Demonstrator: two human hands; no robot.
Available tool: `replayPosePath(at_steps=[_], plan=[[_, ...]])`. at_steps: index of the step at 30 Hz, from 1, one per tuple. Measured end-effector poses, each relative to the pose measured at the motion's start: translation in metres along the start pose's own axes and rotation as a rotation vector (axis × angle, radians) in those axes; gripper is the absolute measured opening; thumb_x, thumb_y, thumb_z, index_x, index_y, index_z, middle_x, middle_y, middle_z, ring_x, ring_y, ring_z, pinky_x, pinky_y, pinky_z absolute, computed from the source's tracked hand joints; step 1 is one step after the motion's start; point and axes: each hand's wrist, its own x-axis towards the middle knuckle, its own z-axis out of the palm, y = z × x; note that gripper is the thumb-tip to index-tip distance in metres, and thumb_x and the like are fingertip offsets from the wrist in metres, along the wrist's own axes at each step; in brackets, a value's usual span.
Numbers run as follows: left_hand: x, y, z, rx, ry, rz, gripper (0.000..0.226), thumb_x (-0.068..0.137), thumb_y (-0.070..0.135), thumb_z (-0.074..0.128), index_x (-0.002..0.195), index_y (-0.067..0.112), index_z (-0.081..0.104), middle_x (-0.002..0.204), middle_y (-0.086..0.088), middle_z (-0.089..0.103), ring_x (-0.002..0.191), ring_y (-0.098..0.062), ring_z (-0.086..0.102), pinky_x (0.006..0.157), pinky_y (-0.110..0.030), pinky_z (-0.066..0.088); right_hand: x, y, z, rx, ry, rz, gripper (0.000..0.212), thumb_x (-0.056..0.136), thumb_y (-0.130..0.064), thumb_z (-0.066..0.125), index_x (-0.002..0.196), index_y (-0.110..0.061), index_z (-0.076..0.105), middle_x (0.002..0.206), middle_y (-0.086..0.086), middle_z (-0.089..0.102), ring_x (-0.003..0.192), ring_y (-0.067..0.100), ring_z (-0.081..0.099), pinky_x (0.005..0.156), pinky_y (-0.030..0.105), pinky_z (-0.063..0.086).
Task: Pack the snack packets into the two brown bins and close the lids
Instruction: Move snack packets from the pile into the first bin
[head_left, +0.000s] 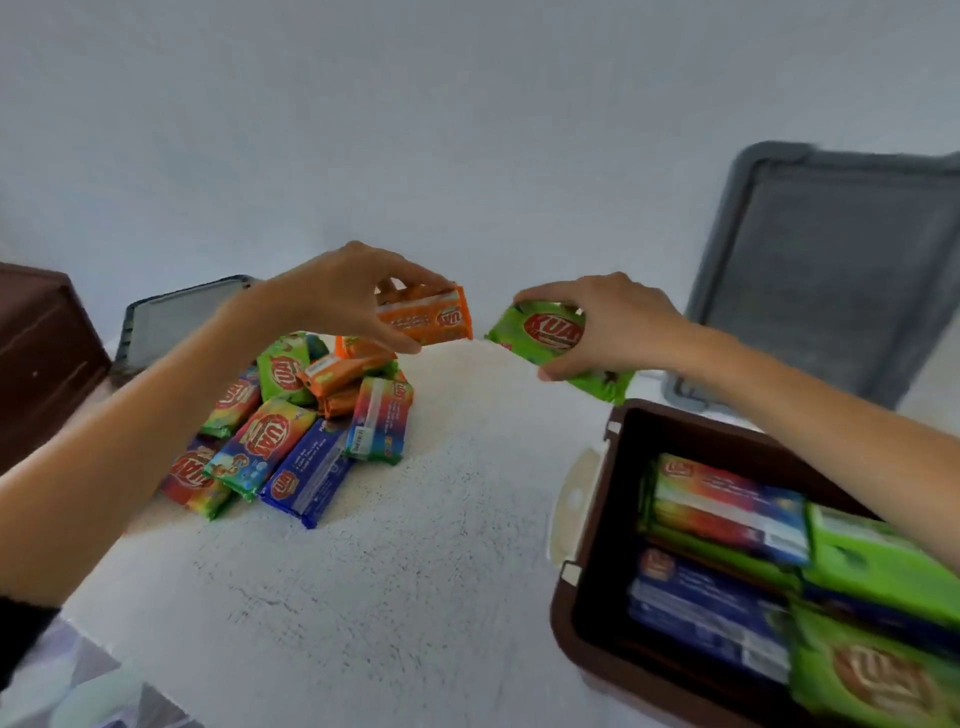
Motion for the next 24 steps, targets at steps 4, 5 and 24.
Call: replayPosePath(at_steps=[4,5,24], plan=[[0.016,0.068,0.023,0.009,-0.083,0.201,0.071,0.054,0.069,0.057,0.122,0.051,0.043,0.104,0.018,0.058,0.094,-0.004,0.059,0.081,-0.029,0.052,-0.073,0.034,-0.020,-0.079,0.001,0.076,0.078,0.067,-0.050,0.074,0.135,-0.048,0.035,0.128,-0.010,0.055,0.114,0.015,0.050,0.072,0.028,0.036],[0.019,0.084,0.031,0.021,-0.096,0.252,0.071,0.056,0.069,0.056,0.124,0.051,0.044,0.104,0.018,0.059,0.093,-0.003,0.059,0.081,-0.031,0.053,-0.091,0.041,-0.022,-0.094,-0.008,0.094,0.079,0.067,-0.051,0.074,0.135,-0.049,0.034,0.129,-0.011,0.054,0.115,0.015,0.050,0.072,0.028,0.036],[0.002,0.208,0.164,0.342,-0.158,0.791,0.072,0.063,0.061,0.069,0.127,0.031,0.053,0.115,0.006,0.060,0.099,-0.011,0.062,0.058,-0.017,0.047,-0.257,0.091,0.044,-0.191,-0.213,0.160,0.074,0.081,-0.042,0.066,0.141,-0.042,0.023,0.135,-0.014,0.034,0.126,0.007,0.029,0.090,0.021,0.039]])
